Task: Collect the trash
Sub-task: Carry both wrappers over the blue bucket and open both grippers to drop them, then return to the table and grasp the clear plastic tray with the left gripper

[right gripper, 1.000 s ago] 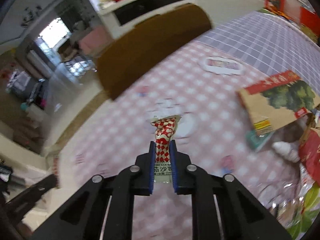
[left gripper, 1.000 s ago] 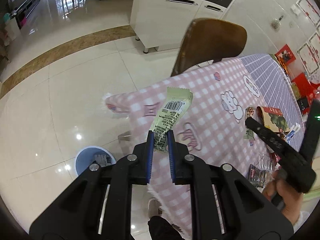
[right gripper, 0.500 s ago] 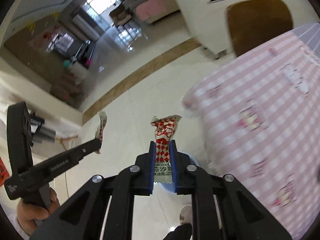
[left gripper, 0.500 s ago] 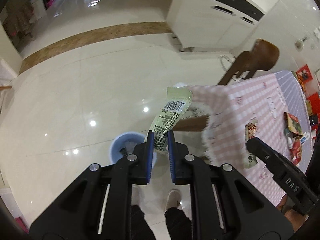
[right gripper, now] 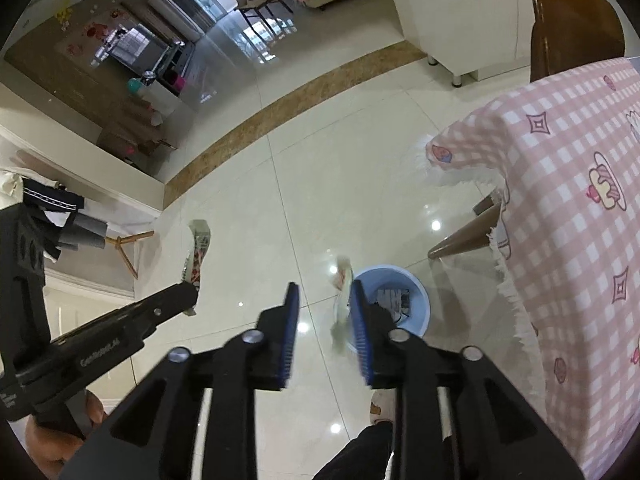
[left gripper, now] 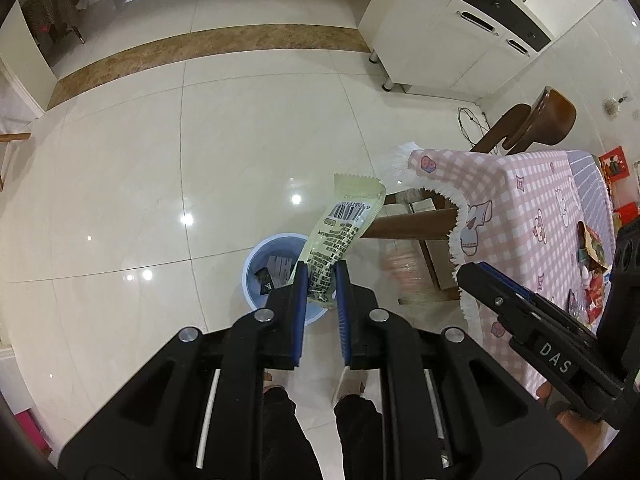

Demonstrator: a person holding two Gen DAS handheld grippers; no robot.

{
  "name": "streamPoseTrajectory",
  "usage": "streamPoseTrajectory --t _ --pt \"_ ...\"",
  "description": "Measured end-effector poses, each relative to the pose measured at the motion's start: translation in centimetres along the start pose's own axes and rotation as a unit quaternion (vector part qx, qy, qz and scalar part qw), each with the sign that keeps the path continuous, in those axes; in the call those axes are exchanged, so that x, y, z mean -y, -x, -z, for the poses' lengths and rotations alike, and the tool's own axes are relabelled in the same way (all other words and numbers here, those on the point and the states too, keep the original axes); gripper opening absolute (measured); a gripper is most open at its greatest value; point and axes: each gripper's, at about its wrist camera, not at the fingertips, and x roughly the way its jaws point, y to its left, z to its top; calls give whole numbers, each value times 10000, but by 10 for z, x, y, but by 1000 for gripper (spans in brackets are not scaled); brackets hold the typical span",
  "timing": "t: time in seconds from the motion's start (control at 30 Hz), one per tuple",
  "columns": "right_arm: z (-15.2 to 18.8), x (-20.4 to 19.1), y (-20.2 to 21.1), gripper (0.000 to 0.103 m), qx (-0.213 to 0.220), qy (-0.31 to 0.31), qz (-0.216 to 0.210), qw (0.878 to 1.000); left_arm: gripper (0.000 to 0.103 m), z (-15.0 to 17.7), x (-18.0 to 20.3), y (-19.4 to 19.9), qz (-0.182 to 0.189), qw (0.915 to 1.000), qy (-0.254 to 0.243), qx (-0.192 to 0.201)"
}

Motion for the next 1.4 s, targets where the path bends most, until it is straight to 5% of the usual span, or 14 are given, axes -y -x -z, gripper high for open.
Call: streamPoseTrajectory --t 1.0,1.03,1.13,1.4 --pt "27 7 56 38 73 -478 115 9988 16 -6 32 -3 272 9955 -516 -741" --pt "26 8 58 38 80 -479 114 9988 20 -6 32 -4 237 9958 -468 -756" --pt "25 13 61 38 88 -506 101 9986 56 -8 32 -2 236 9963 -373 -740" --pt "27 38 78 38 215 -682 97 9974 56 -10 61 4 202 9960 -578 -658"
